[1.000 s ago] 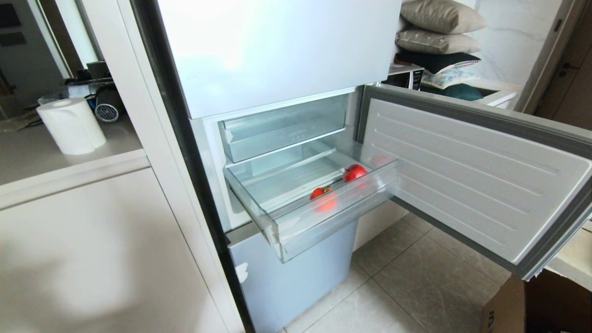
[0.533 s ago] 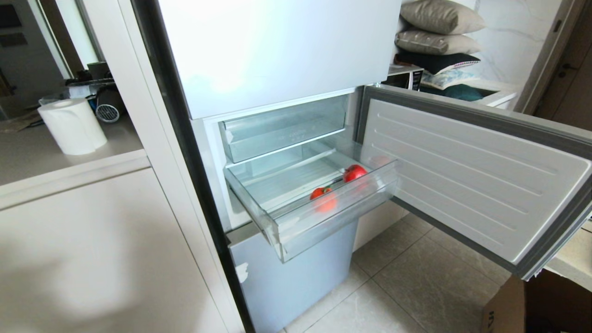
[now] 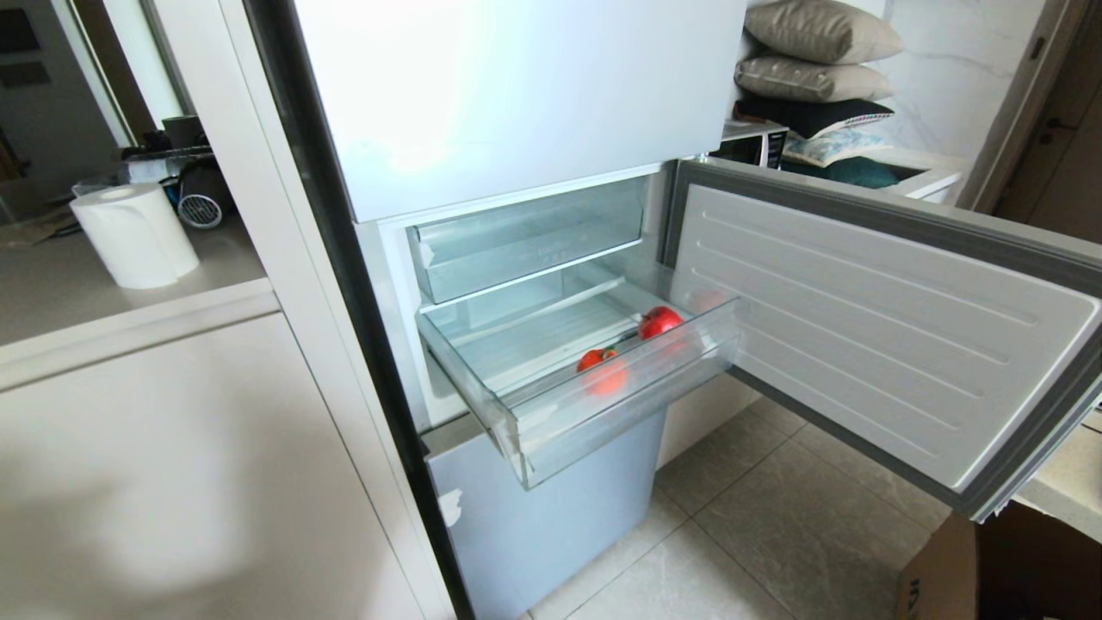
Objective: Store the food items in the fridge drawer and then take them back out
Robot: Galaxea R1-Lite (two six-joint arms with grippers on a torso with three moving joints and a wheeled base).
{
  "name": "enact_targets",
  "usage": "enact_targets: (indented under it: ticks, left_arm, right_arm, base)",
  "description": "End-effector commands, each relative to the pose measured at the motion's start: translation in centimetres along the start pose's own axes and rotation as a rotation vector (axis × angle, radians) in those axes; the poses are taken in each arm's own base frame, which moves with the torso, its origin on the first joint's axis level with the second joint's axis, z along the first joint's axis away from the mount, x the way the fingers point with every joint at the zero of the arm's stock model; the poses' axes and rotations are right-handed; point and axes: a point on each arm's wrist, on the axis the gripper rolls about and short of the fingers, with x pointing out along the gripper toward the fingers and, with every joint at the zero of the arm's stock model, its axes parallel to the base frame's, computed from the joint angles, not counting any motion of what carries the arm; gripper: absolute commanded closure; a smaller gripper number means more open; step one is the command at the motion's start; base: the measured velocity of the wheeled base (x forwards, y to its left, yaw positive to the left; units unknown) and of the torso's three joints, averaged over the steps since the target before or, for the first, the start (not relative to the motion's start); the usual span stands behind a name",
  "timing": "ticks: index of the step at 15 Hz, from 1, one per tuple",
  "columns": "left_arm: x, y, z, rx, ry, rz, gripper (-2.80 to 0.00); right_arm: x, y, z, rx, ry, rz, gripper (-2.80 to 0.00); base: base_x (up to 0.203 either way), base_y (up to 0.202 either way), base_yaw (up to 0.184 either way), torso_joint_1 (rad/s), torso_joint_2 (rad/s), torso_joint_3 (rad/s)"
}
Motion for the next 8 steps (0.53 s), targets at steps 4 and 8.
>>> enact_targets:
  ticks: [4,8]
  left_arm:
    - [0.0,0.0,0.0,0.0,0.0,0.0,0.0]
    - [0.0,0.0,0.0,0.001,0.0,0.0,0.0]
  right_arm:
    - [-0.01,0.01,-0.07,0.003,0.003,0.001,0.0]
    - [-0.01,0.0,-0.06,0.017,0.001,-0.001,0.0]
  base:
    - [0.0,0.0,0.0,0.0,0.0,0.0]
    - [-0.002,-0.004,0.063,0.003,0.0,0.002]
